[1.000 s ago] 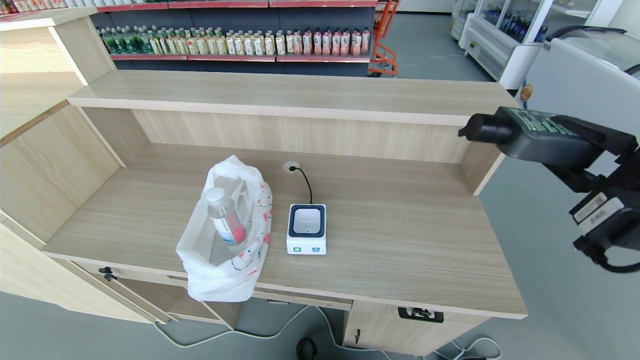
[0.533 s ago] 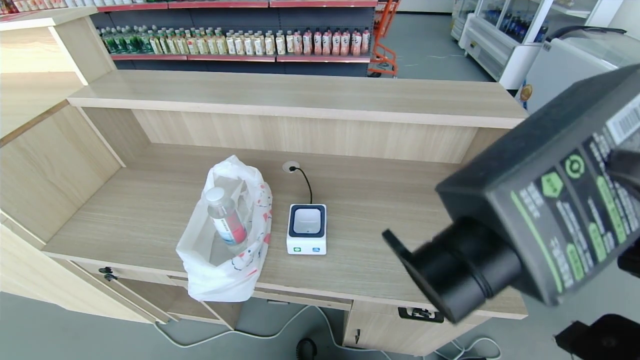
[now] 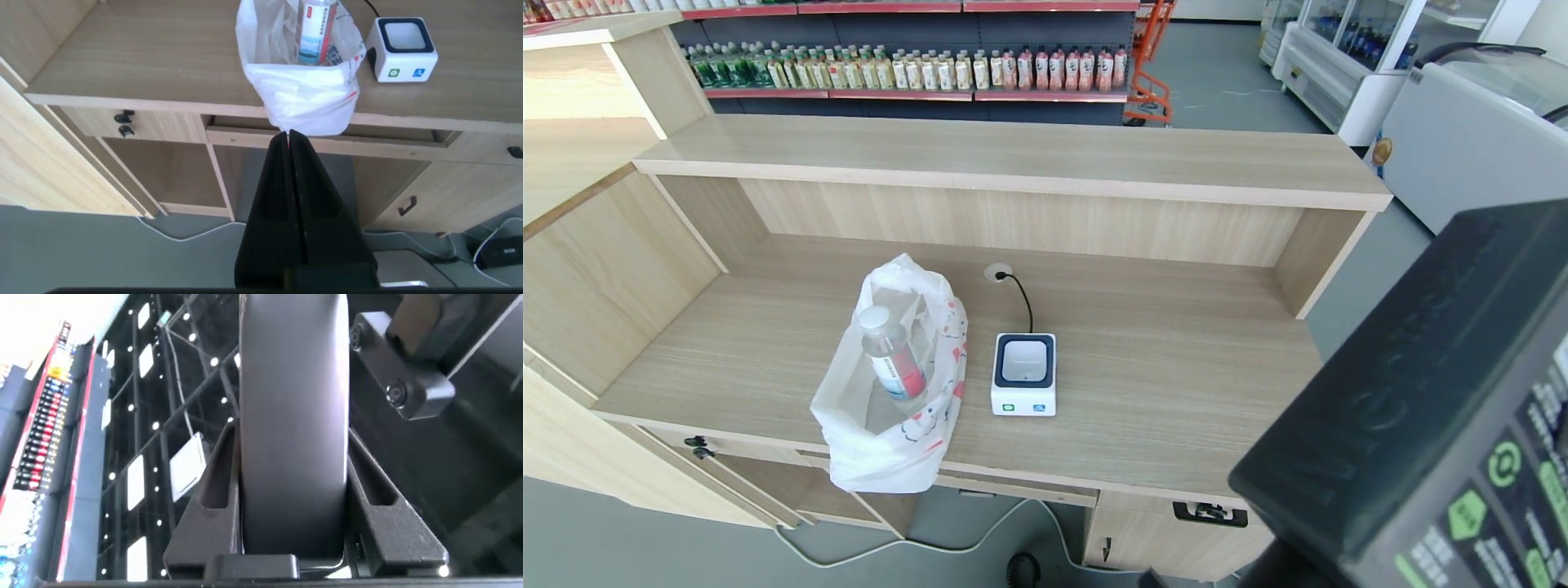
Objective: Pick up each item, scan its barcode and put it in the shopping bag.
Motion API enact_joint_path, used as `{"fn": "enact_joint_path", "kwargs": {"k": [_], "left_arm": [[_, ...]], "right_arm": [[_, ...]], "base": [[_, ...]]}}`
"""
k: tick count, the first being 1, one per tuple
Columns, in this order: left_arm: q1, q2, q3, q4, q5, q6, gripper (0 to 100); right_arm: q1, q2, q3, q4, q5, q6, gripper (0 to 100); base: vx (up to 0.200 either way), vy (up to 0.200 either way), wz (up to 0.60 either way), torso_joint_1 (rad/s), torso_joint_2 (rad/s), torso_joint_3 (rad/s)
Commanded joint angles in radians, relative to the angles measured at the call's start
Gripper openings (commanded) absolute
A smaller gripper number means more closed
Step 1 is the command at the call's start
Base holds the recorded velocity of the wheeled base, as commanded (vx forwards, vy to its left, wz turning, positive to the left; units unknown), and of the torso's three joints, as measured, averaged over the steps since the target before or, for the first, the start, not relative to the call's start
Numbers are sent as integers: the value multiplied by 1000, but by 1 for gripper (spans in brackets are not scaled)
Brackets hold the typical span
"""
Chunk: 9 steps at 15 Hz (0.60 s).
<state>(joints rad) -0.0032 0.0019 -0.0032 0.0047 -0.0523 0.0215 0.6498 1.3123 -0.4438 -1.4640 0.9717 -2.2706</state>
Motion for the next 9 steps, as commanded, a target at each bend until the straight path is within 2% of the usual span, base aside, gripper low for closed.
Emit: {"fn": "enact_joint_path", "kwargs": {"k": [1,7,9], "left_arm": [[0,0,0,0,0,0,0],[0,0,0,0,0,0,0],[0,0,0,0,0,0,0]], "right_arm": [[-7,-47,5,27,33,-1,0],[25,-73,4,157,116,-6,0],[39,-87,5,298,150,-47,0]], "base": [[0,0,0,0,0,0],[0,0,0,0,0,0],[0,0,0,0,0,0]]}}
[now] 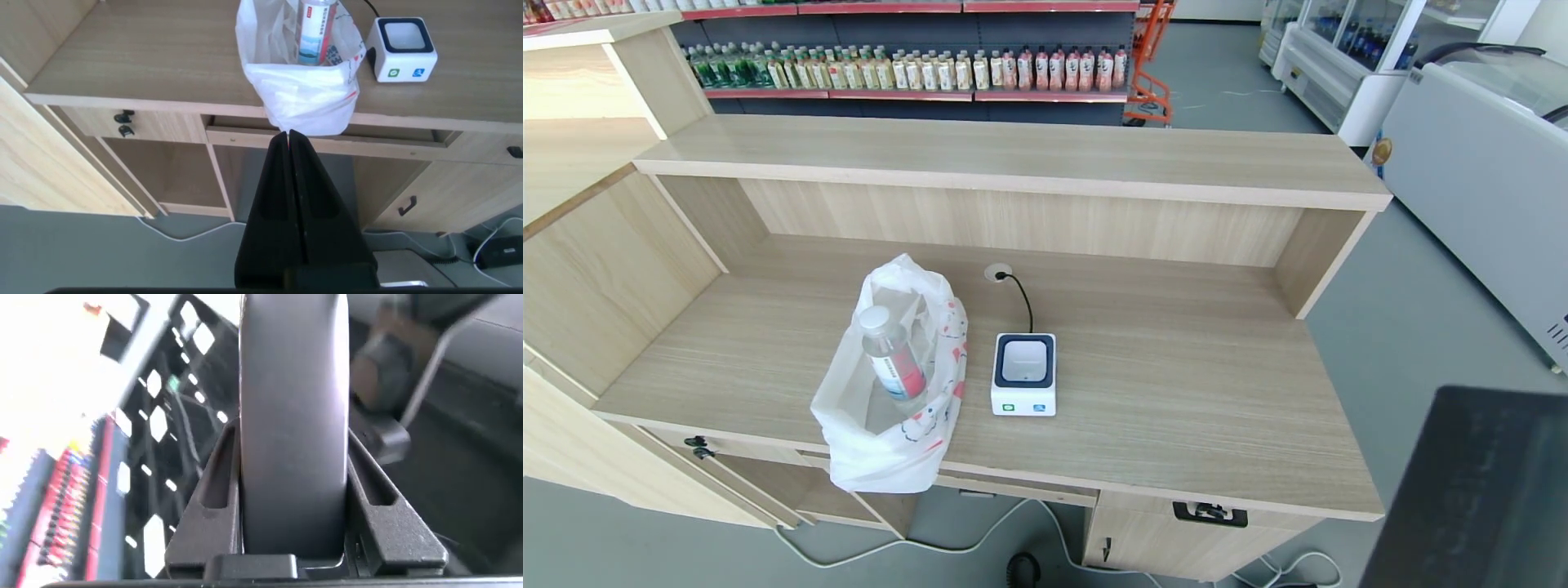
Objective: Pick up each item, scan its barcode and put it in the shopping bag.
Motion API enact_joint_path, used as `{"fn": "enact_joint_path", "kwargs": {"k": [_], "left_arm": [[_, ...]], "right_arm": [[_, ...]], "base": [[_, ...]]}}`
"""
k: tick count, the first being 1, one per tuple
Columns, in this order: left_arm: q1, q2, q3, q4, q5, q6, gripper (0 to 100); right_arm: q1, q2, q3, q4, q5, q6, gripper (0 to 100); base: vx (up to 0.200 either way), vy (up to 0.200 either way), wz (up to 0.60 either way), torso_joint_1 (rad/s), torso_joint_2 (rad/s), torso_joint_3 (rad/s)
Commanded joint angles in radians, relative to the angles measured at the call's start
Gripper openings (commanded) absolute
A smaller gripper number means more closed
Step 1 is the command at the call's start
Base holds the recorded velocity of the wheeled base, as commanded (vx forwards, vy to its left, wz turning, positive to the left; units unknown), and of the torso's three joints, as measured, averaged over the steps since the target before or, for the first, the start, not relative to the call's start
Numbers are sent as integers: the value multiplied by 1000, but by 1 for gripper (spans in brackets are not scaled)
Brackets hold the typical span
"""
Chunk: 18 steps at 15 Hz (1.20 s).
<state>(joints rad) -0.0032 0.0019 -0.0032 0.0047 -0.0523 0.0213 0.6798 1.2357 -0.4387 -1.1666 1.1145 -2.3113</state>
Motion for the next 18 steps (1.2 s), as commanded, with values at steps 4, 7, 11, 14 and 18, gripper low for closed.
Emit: {"fn": "enact_joint_path", "kwargs": {"k": [4,7,11,14,18], "left_arm": [[0,0,0,0,0,0,0],[0,0,0,0,0,0,0],[0,0,0,0,0,0,0],[0,0,0,0,0,0,0],[0,0,0,0,0,0,0]], "right_arm": [[3,-56,-8,265,19,-82,0],[1,-56,-11,265,19,-80,0],[0,-58,-15,266,19,-79,0],[0,-58,-18,266,19,-76,0],[-2,-58,-23,266,19,-76,0]], "base": [[0,0,0,0,0,0],[0,0,0,0,0,0],[0,0,0,0,0,0],[0,0,0,0,0,0],[0,0,0,0,0,0]]}}
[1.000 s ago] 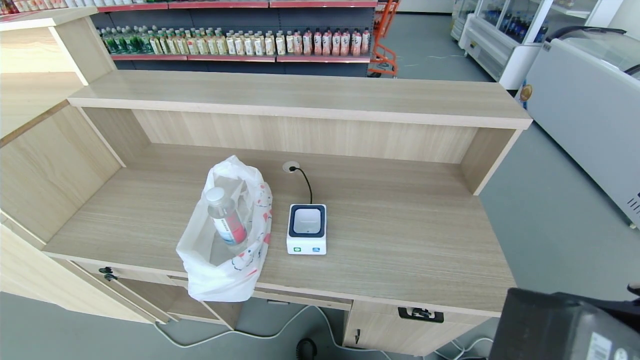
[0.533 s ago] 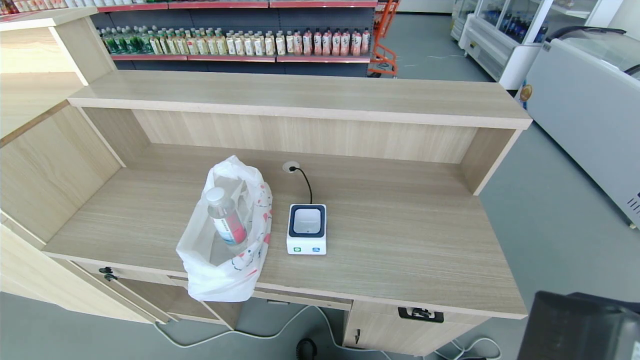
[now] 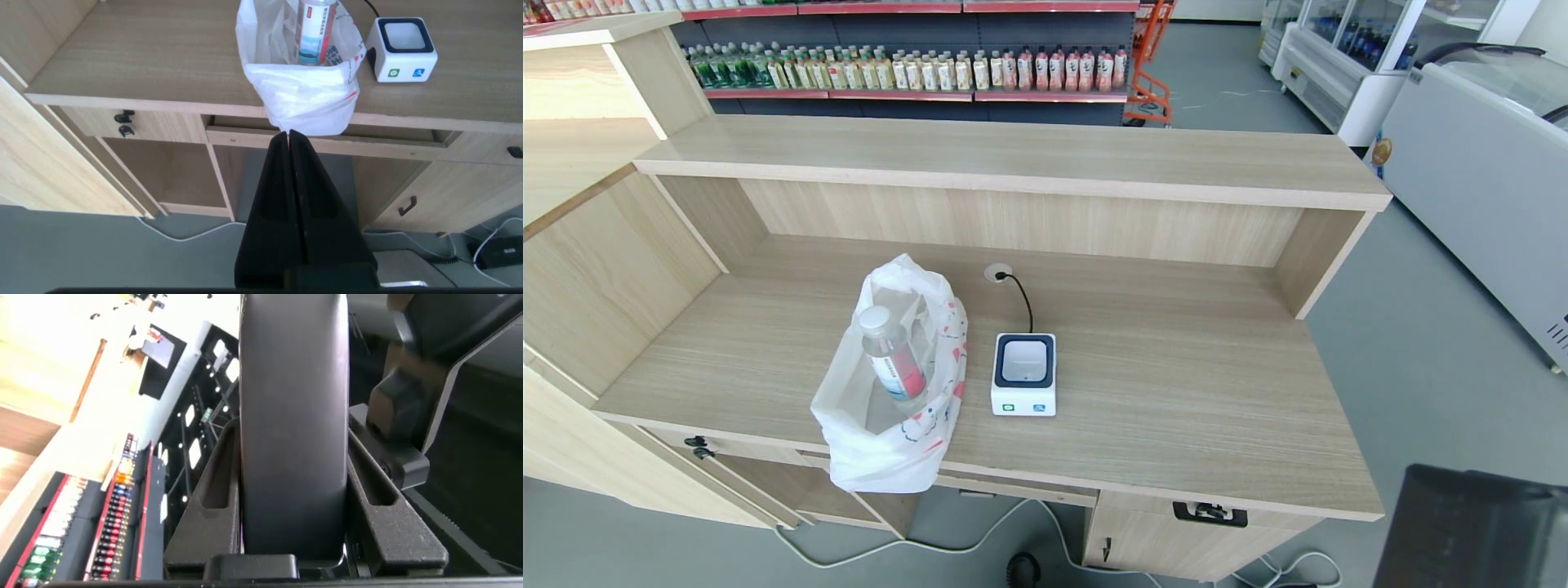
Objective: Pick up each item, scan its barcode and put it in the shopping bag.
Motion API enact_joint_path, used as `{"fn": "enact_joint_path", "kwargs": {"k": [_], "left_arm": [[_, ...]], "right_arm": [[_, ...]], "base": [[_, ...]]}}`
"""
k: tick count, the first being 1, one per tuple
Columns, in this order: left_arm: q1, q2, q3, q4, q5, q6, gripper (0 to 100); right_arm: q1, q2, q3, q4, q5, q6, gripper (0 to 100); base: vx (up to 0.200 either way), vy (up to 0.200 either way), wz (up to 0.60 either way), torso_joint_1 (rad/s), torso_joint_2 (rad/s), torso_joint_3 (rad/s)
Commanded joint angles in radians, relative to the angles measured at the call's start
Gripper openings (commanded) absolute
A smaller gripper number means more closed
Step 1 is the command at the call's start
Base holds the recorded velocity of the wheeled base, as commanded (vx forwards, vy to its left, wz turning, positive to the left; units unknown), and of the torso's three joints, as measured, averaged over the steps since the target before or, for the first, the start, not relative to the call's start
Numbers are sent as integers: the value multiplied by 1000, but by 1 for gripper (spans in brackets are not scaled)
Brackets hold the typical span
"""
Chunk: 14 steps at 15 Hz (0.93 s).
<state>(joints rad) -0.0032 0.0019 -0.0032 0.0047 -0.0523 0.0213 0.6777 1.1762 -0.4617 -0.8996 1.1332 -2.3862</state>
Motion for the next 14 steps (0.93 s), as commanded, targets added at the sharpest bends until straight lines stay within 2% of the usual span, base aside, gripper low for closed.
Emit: {"fn": "enact_joint_path", "kwargs": {"k": [1,6,8,9,12,13,14], "left_arm": [[0,0,0,0,0,0,0],[0,0,0,0,0,0,0],[0,0,0,0,2,0,0],[0,0,0,0,0,0,0],[0,0,0,0,0,0,0],[0,0,0,0,0,0,0],[0,0,0,0,0,0,0]], "right_arm": [[0,2,0,1,0,-1,0],[-3,7,-6,4,-4,4,0],[-78,36,-45,28,-33,131,0],[-162,63,-54,71,-161,303,0],[-331,-7,-26,292,-556,864,0],[-395,-38,-20,327,-612,1038,0],[-432,-49,-6,334,-622,1203,0]], "base": [[0,0,0,0,0,0],[0,0,0,0,0,0],[0,0,0,0,0,0],[0,0,0,0,0,0],[0,0,0,0,0,0],[0,0,0,0,0,0],[0,0,0,0,0,0]]}}
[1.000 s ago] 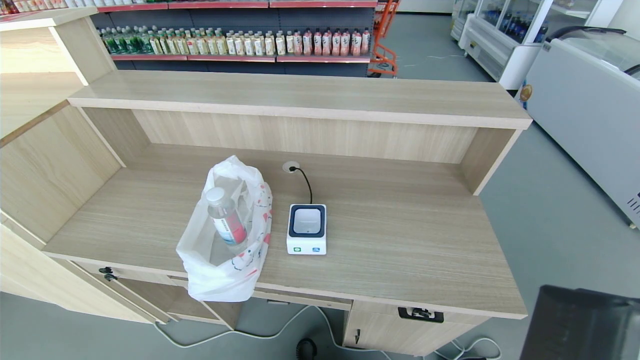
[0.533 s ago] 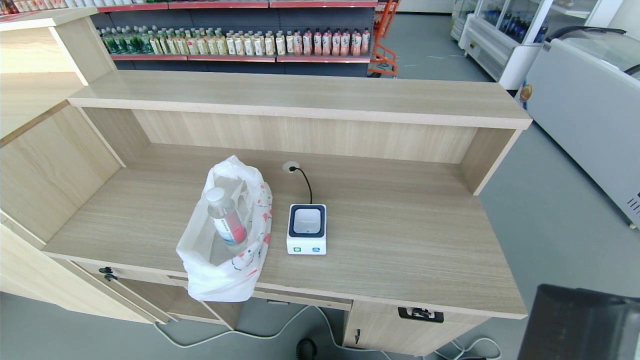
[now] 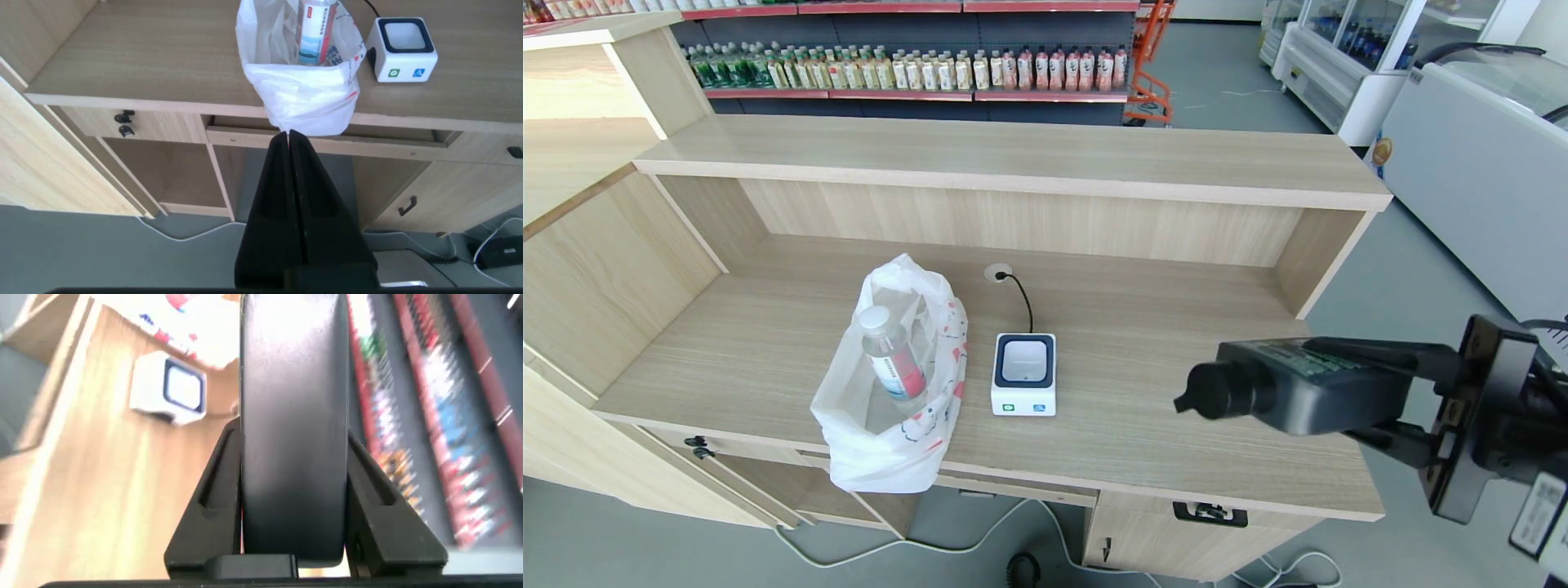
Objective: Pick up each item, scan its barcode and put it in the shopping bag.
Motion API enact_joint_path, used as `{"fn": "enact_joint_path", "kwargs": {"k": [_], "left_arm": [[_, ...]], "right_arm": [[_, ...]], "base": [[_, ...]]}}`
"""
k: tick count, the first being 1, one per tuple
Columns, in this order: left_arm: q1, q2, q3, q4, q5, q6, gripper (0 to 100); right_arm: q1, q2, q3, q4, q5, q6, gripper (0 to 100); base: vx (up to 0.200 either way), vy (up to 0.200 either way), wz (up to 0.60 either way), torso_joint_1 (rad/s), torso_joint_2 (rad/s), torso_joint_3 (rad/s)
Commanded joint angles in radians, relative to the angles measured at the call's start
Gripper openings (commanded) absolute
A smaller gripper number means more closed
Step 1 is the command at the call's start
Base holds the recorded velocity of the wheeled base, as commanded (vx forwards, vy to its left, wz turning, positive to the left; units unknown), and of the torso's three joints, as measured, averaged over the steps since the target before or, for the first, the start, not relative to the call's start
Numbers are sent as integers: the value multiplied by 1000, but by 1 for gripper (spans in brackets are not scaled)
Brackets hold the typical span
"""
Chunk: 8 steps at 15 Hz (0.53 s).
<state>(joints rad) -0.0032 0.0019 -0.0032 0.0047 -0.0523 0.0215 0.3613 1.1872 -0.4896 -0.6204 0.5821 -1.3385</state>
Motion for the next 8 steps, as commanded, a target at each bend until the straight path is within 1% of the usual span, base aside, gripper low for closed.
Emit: {"fn": "enact_joint_path", "kwargs": {"k": [1,2,3,4,5,6,7,8], "left_arm": [[0,0,0,0,0,0,0],[0,0,0,0,0,0,0],[0,0,0,0,0,0,0],[0,0,0,0,0,0,0],[0,0,0,0,0,0,0],[0,0,0,0,0,0,0],[0,0,0,0,0,0,0],[0,0,0,0,0,0,0]], "right_arm": [[-125,-60,23,56,-81,315,0],[-139,-57,2,53,-94,473,0],[-150,-58,-14,54,-128,598,0],[-162,-54,-43,57,-196,753,0],[-162,-44,-80,67,-229,929,0],[-162,-34,-138,108,-240,1101,0],[-159,-31,-188,165,-240,1230,0],[-159,-31,-259,257,-234,1444,0]], "base": [[0,0,0,0,0,0],[0,0,0,0,0,0],[0,0,0,0,0,0],[0,0,0,0,0,0],[0,0,0,0,0,0],[0,0,0,0,0,0],[0,0,0,0,0,0],[0,0,0,0,0,0]]}}
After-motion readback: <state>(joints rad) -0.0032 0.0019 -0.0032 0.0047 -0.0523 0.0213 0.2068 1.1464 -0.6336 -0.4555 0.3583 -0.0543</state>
